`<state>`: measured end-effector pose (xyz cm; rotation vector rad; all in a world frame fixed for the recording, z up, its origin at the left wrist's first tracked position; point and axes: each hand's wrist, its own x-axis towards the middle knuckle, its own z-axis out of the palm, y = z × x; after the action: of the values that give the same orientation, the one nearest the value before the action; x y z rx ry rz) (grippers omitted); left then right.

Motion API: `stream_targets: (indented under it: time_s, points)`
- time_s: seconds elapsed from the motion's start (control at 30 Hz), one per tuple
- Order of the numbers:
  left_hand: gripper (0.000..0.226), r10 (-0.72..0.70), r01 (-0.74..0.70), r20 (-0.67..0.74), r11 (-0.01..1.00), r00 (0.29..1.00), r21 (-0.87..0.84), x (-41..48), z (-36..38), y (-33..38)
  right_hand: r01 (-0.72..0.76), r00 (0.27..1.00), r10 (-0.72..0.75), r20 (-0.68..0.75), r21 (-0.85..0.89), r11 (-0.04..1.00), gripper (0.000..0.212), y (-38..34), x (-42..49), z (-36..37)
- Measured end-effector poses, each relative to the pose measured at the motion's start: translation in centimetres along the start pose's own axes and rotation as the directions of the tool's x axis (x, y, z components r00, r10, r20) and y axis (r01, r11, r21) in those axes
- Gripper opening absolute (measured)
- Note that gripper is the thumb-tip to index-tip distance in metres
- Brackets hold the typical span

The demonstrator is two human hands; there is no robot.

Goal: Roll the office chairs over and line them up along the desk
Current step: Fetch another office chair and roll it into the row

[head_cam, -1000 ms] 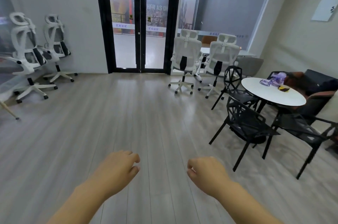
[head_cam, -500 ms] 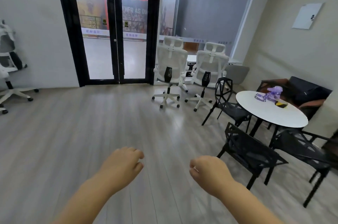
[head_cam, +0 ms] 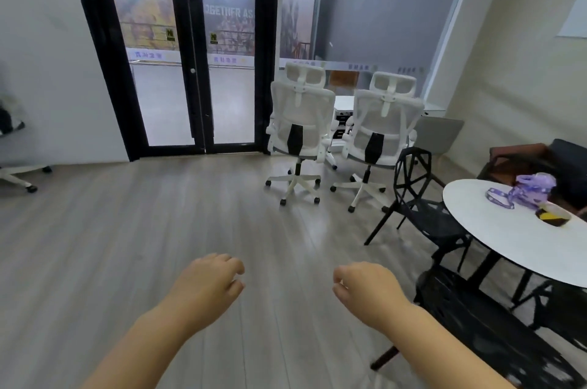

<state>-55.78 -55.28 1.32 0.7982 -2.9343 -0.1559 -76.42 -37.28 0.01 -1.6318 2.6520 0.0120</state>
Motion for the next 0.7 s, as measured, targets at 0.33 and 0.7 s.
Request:
stream_targets:
  time_s: [0.33, 0.7]
  points:
    - [0.032, -0.089, 0.089, 0.010, 0.996, 0.996, -0.011, 21.2, 2.1, -8.4, 0.056, 0.998, -0.056, 0.021, -0.019, 0.998, 0.027, 5.6, 24.6, 0.1]
    - [0.033, 0.019, -0.020, -0.033, 0.999, 0.999, -0.033, 48.1, 0.4, -22.4, -0.039, 0.999, 0.039, -0.015, -0.007, 0.999, 0.027, 7.9, 50.9, -2.2]
